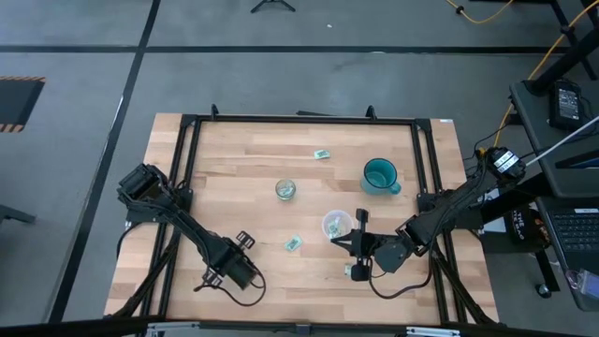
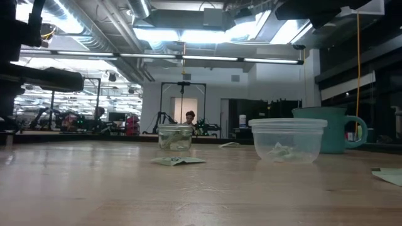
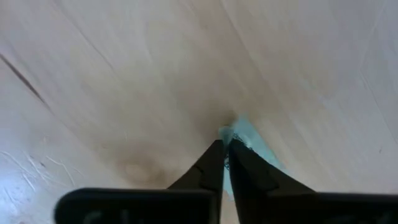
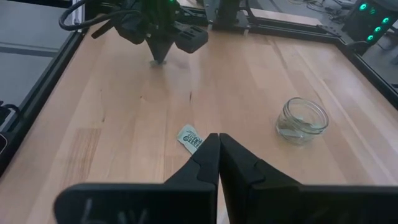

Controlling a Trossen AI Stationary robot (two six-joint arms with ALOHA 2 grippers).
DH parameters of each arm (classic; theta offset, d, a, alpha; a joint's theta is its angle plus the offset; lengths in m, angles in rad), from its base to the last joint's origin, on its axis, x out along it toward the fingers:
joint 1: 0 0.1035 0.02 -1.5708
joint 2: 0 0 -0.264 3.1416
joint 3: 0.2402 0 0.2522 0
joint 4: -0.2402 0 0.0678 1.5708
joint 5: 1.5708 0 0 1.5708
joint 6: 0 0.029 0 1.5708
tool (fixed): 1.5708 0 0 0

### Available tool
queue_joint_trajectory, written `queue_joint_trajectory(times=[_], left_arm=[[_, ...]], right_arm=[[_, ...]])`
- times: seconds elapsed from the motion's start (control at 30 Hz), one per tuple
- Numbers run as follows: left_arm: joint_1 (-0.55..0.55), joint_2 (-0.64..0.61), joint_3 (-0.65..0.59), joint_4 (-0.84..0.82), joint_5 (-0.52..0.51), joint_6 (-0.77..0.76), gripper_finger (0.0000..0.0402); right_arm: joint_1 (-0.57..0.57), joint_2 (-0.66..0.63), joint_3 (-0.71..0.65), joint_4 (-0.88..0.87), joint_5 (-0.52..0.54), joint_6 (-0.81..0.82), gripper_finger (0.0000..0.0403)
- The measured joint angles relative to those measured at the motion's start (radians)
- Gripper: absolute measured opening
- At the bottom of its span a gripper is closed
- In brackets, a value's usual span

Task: Pick and place Stevia / Truvia into bins
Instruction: Put the stevia packet into the transparent glass container

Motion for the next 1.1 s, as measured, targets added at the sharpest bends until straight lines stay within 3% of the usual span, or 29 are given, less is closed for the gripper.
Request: queue_joint_trajectory(times=[0.4, 0.63, 0.77, 1.1], left_arm=[[-0.001, -0.003, 0.000, 0.000, -0.002, -0.006, 0.0001], [0.000, -0.019, 0.000, -0.003, -0.061, -0.130, 0.0001], [0.001, -0.062, 0.000, 0.001, -0.087, -0.133, 0.0001], [0.030, -0.273, 0.000, -0.001, -0.279, -0.132, 0.0001]], right_arm=[[0.000, 0.000, 0.000, 0.000, 0.000, 0.001, 0.0013], [0.000, 0.000, 0.000, 0.000, 0.000, -0.001, 0.0013], [0.000, 0.000, 0.000, -0.001, 0.000, -0.005, 0.0013], [0.000, 0.000, 0.000, -0.008, 0.000, -0.028, 0.0013]])
